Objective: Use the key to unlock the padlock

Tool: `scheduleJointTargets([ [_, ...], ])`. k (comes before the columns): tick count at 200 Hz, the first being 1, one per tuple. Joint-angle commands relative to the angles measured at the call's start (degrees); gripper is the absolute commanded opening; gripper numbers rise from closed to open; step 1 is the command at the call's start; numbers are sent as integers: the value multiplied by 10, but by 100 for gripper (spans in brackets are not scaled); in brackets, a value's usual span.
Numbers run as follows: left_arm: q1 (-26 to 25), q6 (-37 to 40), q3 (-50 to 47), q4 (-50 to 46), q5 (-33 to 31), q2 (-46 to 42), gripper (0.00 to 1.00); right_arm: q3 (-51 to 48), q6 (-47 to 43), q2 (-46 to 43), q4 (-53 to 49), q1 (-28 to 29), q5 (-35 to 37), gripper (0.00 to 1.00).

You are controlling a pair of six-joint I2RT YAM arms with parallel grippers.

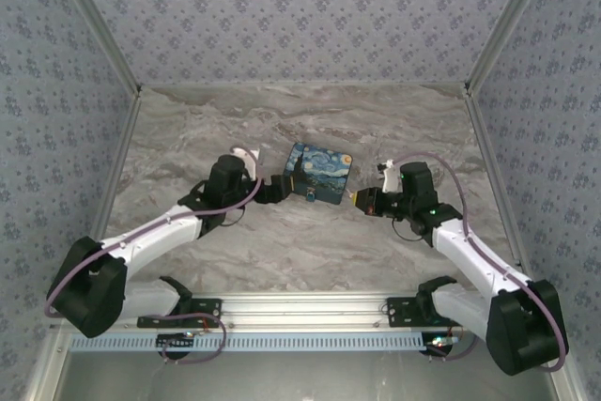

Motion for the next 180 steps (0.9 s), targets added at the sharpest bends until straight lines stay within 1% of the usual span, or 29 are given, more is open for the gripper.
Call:
scheduleJointTargets([
  [1, -13, -25, -26, 97, 26, -10, 97, 14, 8, 19, 26, 5, -27, 1],
  [26, -24, -11, -55, 148, 43, 9, 97, 26, 12, 32, 56, 4, -31, 1],
  [52, -25, -17, -45, 141, 77, 20, 96, 49, 47, 62, 101, 8, -37, 1],
  [82, -31, -12, -56, 160, 81, 26, 95, 88, 54, 124, 144, 26, -38, 1],
  [123, -40, -17, -74, 221, 91, 69, 92, 137, 52, 220, 150, 33, -29, 1],
  [154, -54, -18, -68, 260, 92, 121, 91, 178, 29, 260, 121, 34, -13, 1],
  [180, -57, -23, -60, 291, 97, 162, 89, 184, 32, 284, 126, 33, -5, 1],
])
